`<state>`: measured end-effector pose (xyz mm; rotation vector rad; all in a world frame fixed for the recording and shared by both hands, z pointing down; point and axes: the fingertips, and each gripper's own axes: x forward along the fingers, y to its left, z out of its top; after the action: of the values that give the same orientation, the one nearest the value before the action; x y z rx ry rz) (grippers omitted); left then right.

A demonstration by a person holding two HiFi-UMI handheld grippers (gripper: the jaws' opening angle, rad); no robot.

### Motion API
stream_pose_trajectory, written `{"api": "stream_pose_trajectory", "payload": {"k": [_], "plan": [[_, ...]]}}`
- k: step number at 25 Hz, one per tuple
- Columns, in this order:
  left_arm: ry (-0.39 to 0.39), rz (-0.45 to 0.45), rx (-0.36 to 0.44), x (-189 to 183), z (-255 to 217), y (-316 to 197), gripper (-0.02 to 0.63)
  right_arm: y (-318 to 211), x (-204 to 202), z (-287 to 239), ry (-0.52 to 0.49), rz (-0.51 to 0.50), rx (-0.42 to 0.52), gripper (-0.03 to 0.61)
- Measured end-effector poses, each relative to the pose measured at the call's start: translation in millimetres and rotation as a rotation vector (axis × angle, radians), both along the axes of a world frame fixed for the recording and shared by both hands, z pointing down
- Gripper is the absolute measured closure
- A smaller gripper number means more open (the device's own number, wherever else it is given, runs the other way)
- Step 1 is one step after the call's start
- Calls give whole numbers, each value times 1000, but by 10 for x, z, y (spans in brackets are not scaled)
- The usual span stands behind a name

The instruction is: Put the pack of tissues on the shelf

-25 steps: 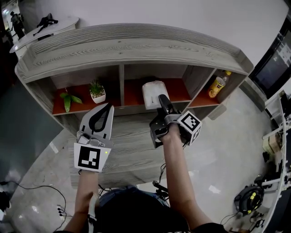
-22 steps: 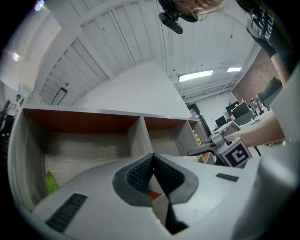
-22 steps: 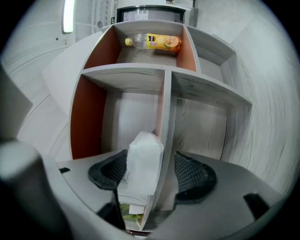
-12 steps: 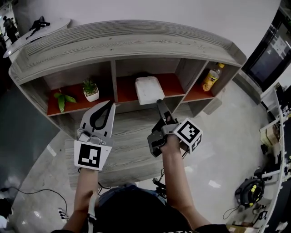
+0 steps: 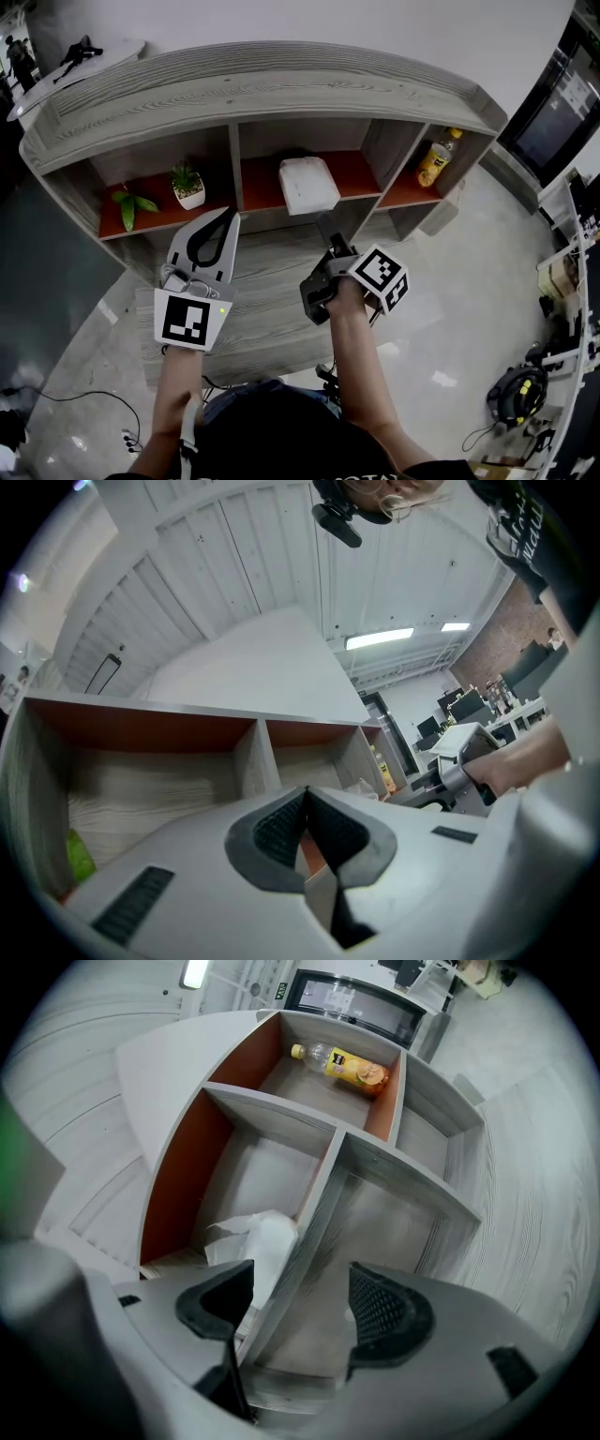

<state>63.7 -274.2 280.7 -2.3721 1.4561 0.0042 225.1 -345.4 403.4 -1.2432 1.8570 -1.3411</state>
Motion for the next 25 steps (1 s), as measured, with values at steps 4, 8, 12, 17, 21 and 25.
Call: {"api": "stream_pose_trajectory", "payload": {"k": [4, 8, 12, 17, 21, 25], "plan": [[-2, -14, 4, -61, -7, -30, 603, -78, -77, 22, 17, -7, 2, 270], [3, -30, 7, -125, -33, -69, 603, -161, -116, 10, 20, -8, 5, 270], [3, -42, 14, -171, -48, -104, 603, -245, -140, -12, 35, -9, 13, 270], [-1, -56, 14, -229, -45, -136, 603, -371, -225, -28, 56, -14, 19, 270], [4, -71, 10, -300, -42, -155, 603, -492, -275, -31, 86, -8, 26, 270], [10, -84, 4, -350, -35, -168, 603, -570, -299, -46, 120, -6, 31, 270]]}}
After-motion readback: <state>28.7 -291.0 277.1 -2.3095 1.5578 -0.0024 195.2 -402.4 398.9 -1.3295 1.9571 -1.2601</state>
